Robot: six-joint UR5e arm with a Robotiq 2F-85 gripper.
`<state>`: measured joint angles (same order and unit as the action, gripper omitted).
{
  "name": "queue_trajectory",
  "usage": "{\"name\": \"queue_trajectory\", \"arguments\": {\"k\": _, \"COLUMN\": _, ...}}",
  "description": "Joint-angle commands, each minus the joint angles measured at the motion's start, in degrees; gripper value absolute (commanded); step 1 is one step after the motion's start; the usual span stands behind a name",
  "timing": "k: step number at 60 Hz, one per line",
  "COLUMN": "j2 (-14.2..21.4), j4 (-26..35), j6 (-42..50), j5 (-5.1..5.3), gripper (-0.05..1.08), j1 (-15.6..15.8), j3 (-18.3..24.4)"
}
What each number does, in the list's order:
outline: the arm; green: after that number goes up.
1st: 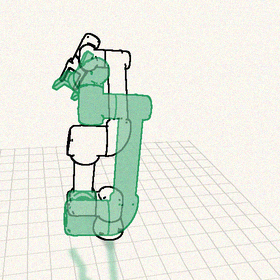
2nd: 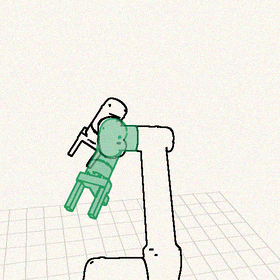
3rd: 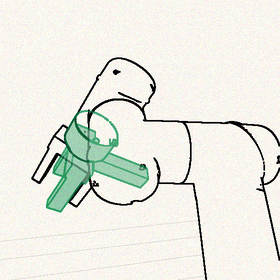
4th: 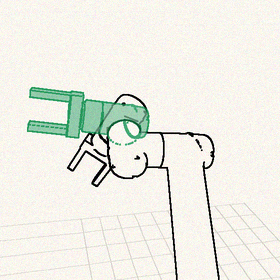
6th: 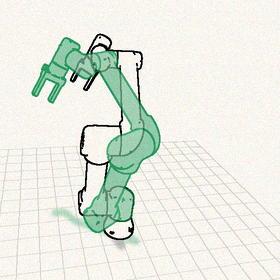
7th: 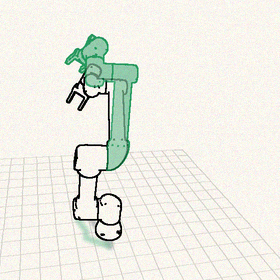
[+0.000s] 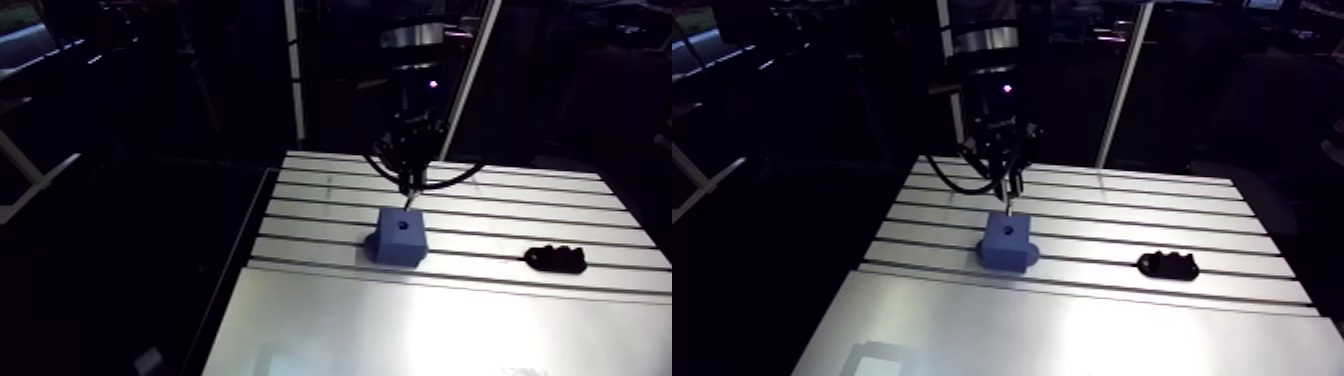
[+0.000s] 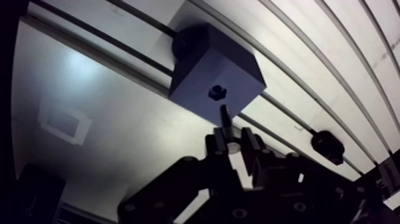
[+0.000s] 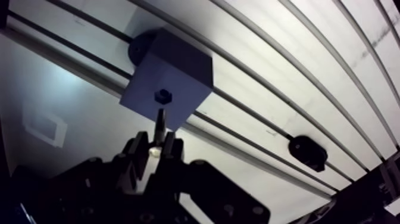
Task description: Pick up the M10 bolt and insert it into the hex recess until seated.
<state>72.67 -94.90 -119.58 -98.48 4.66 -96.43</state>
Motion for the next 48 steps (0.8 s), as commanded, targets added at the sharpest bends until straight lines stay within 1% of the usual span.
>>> {"name": "queue_trajectory", "arguments": {"k": 1, "j2": -0.04, "j4": -0.84, "j6": 0.0, "j5": 0.0, "gripper": 1.08, "j1": 0.07, "j3": -0.89}}
{"name": "queue_trajectory", "arguments": {"k": 48, "j2": -0.74, "j4": -2.17, "j6": 0.0, "j5": 0.09, "gripper": 1.08, "j1": 0.0, "j3": -1.79}}
